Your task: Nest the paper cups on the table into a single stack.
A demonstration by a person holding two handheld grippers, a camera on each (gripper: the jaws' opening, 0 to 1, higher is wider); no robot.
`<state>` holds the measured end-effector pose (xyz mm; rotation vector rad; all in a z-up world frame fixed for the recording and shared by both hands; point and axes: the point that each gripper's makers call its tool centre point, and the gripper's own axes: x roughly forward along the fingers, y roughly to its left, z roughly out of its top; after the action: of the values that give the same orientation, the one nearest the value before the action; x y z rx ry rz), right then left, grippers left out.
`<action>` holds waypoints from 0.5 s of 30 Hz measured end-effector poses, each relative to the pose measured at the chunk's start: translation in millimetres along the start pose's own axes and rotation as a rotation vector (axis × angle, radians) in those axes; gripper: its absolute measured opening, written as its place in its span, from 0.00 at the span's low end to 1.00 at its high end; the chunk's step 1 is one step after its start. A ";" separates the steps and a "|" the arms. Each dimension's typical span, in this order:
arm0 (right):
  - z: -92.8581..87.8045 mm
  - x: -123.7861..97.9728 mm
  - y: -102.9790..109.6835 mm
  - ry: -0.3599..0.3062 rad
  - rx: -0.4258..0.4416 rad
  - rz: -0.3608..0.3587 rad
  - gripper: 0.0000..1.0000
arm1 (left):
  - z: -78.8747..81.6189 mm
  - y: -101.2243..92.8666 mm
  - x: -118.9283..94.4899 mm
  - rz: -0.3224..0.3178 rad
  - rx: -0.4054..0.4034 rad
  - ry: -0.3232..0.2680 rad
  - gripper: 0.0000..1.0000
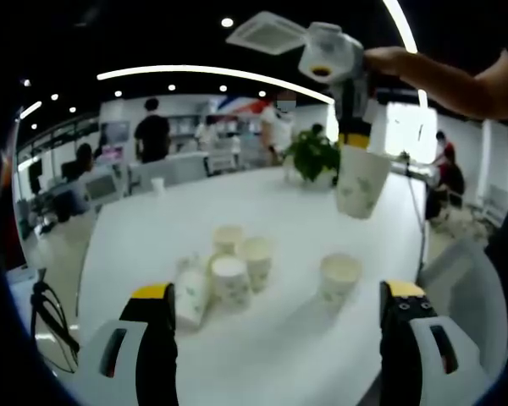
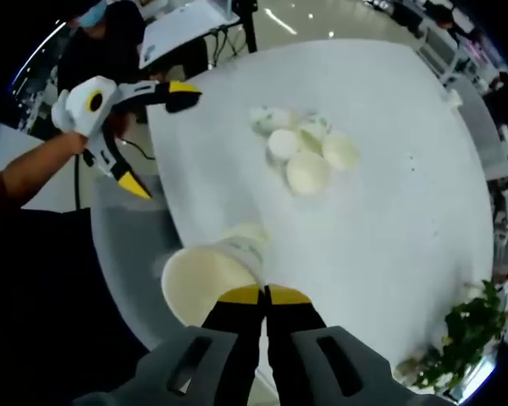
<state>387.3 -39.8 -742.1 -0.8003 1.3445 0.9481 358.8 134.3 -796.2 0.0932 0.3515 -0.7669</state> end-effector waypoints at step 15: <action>1.4 19.5 -0.4 0.006 0.010 -0.014 0.00 | -0.4 -0.4 0.0 -0.005 0.002 0.003 0.98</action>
<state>388.0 -36.8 -761.4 -0.8045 1.3460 0.9283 358.4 134.1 -796.5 0.0956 0.3535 -0.7717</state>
